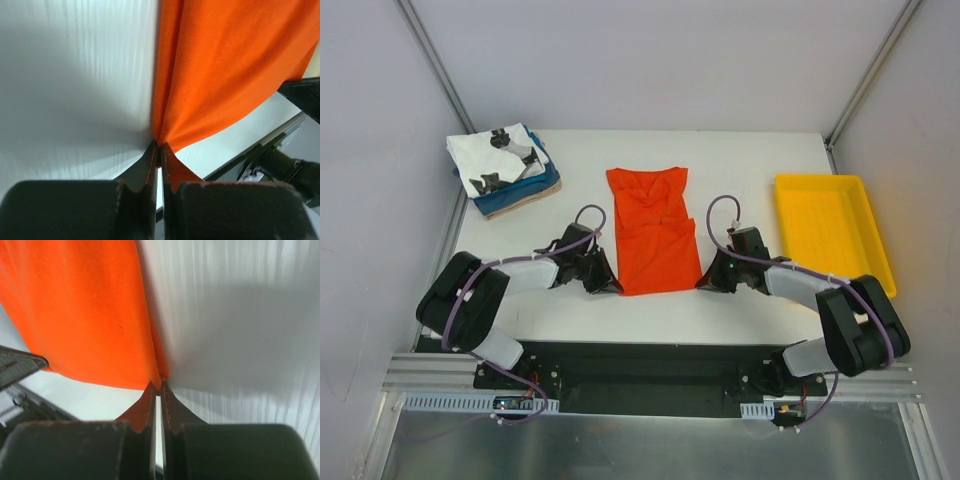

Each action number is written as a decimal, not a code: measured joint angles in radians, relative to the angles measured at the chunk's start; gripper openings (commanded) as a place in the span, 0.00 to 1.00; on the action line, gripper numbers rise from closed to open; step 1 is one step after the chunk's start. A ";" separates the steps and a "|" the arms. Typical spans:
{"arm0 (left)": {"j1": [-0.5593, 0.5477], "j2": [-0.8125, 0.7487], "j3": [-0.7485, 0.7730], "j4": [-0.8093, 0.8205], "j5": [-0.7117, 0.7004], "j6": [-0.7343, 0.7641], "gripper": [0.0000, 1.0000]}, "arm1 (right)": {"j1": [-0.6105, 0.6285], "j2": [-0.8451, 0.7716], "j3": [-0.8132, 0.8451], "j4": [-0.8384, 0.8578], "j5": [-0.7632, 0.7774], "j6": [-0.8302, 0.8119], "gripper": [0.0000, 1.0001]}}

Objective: Fold and stack the t-shirts
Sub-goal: Fold the tshirt

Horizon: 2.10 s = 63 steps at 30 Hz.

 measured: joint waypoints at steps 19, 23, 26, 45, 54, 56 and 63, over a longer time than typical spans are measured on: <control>-0.238 -1.011 -0.224 -0.404 -0.073 -0.163 0.00 | 0.428 -0.797 0.013 -0.626 0.165 0.110 0.01; -0.238 -0.974 -0.177 -0.444 -0.083 -0.154 0.00 | 0.430 -0.795 0.096 -0.681 0.182 0.091 0.01; -0.238 -0.916 -0.117 -0.458 -0.106 -0.137 0.00 | 0.431 -0.767 0.174 -0.716 0.233 0.065 0.01; -0.141 -0.647 0.177 -0.478 -0.287 0.005 0.00 | 0.264 -0.423 0.471 -0.668 0.386 -0.109 0.01; -0.039 -0.557 0.222 -0.482 -0.287 0.037 0.00 | 0.148 -0.251 0.518 -0.583 0.209 -0.142 0.00; -0.023 -0.515 0.246 -0.484 -0.287 0.047 0.00 | 0.138 -0.229 0.529 -0.575 0.198 -0.148 0.00; 0.029 -0.387 0.325 -0.474 -0.279 0.078 0.00 | 0.083 -0.158 0.572 -0.556 0.157 -0.165 0.01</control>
